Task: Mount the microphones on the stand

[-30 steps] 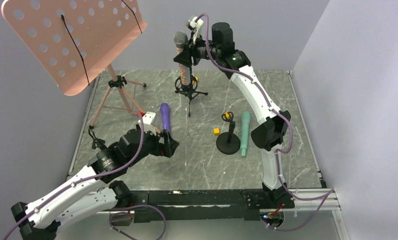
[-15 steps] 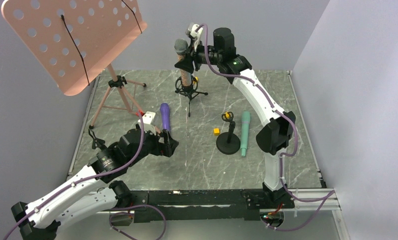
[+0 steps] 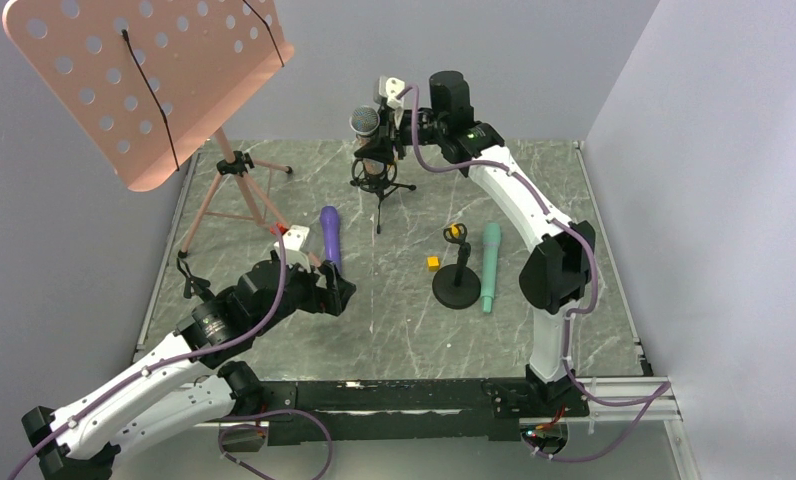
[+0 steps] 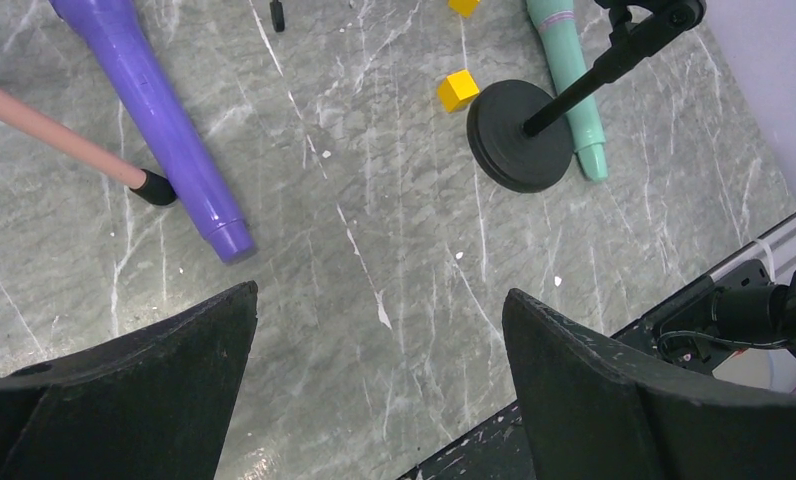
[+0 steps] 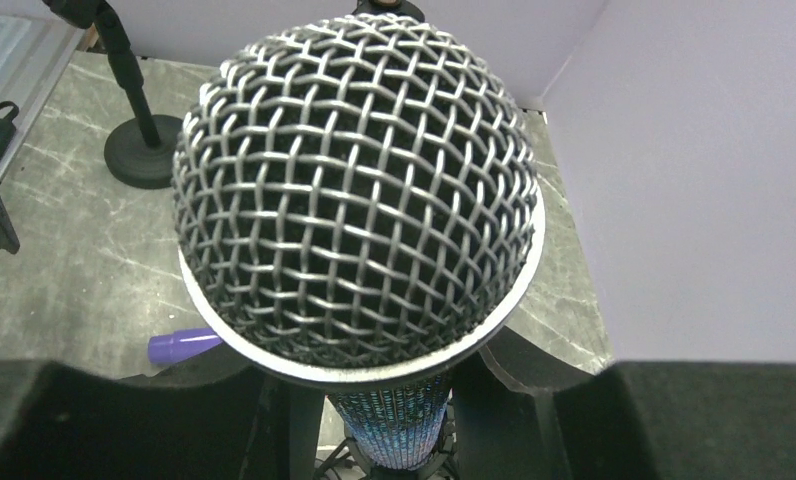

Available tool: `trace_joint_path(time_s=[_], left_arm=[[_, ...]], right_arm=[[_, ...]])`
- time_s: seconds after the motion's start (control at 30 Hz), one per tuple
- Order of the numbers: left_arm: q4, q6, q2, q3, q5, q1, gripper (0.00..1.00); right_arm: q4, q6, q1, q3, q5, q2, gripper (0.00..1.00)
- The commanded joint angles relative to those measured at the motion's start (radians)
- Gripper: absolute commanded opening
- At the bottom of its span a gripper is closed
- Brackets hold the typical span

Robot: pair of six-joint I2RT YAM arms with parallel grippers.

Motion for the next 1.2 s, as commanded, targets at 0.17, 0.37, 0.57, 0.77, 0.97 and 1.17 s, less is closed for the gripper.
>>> trace_joint_path(time_s=[0.17, 0.37, 0.57, 0.77, 0.97, 1.17], left_arm=[[0.046, -0.016, 0.009, -0.008, 0.013, 0.003, 0.96], [0.050, -0.016, 0.015, -0.009, 0.016, 0.003, 0.96], [0.055, -0.016, 0.012, -0.023, 0.018, 0.003, 0.96], [0.059, -0.013, 0.012, -0.021, 0.018, 0.002, 0.96], [0.053, -0.013, 0.015, -0.009, 0.023, 0.002, 0.97], [0.048, -0.019, -0.005, -0.011, 0.025, 0.003, 0.98]], right_arm=[[0.092, 0.151, -0.027, -0.164, 0.050, 0.028, 0.08], [0.072, 0.218, -0.024, -0.132, 0.108, 0.085, 0.08], [0.036, 0.187, -0.023, -0.163, 0.111, 0.086, 0.13], [0.065, 0.212, -0.022, -0.167, 0.078, 0.003, 0.55], [0.010, 0.280, -0.025, -0.039, 0.080, -0.015, 0.89], [-0.043, 0.310, -0.025, 0.011, 0.067, -0.051, 1.00]])
